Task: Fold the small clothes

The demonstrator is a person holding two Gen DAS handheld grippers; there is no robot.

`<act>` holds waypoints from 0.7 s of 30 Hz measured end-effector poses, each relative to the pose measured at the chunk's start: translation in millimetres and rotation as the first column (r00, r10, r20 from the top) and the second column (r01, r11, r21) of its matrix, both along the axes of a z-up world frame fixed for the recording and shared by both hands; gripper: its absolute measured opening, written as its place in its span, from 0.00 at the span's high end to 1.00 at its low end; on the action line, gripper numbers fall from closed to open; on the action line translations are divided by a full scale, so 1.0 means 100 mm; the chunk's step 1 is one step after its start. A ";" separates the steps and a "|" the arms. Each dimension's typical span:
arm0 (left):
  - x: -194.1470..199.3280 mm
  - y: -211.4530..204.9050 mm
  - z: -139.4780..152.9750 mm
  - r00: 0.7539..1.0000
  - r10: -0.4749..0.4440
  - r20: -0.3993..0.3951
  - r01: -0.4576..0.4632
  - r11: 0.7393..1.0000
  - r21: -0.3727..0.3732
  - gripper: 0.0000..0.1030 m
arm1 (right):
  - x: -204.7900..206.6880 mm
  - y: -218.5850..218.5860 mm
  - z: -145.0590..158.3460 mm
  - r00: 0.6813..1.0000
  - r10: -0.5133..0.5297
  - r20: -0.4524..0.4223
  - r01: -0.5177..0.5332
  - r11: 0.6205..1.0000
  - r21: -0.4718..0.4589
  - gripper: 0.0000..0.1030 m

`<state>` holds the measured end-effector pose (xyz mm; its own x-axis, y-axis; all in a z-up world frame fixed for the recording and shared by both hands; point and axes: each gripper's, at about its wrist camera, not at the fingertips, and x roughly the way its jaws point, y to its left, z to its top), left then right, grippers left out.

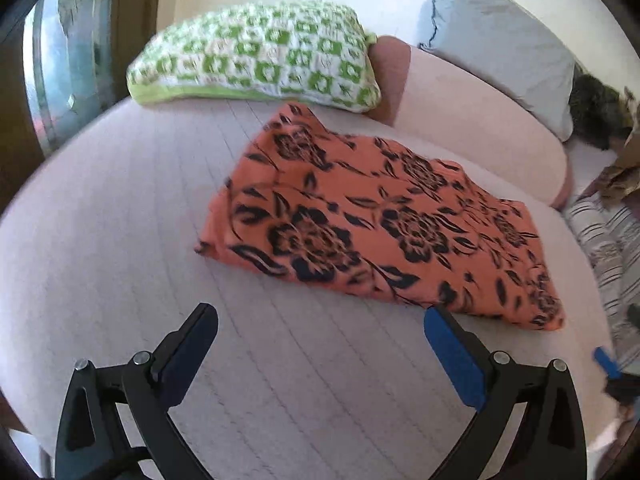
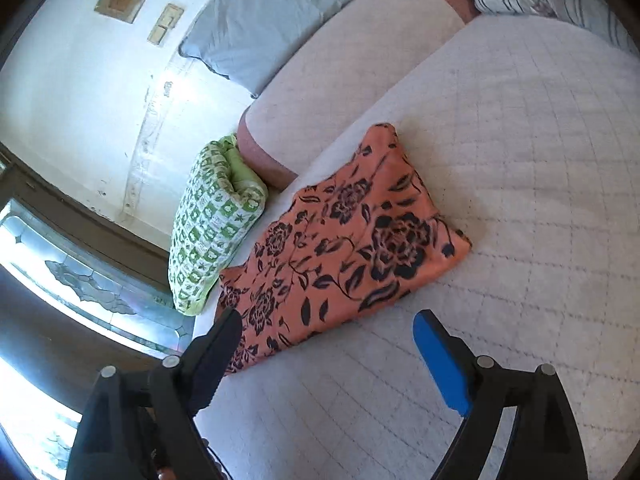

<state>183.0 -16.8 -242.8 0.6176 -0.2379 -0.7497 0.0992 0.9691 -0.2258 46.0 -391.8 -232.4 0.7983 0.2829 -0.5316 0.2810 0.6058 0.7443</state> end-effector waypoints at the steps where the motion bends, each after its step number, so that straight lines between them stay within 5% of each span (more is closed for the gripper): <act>1: 0.04 0.01 -0.03 1.000 0.001 -0.024 -0.002 1.000 -0.022 0.00 | 0.02 -0.03 -0.04 1.000 -0.001 -0.010 0.002 1.000 0.023 0.13; 11: 0.37 0.22 -0.37 0.973 0.018 -0.232 -0.078 0.964 -0.253 0.00 | 0.45 0.04 -0.40 0.996 0.039 -0.076 -0.026 0.986 0.167 0.13; 16: 0.59 0.17 -0.37 0.976 -0.007 -0.218 -0.065 0.944 -0.322 0.00 | 0.67 0.14 -0.62 0.993 0.056 -0.100 -0.026 0.959 0.282 0.13; 21: 0.74 0.31 -0.43 0.974 0.064 -0.220 -0.151 0.900 -0.410 0.01 | 0.91 0.24 -0.85 0.985 0.063 -0.162 -0.007 0.947 0.322 0.13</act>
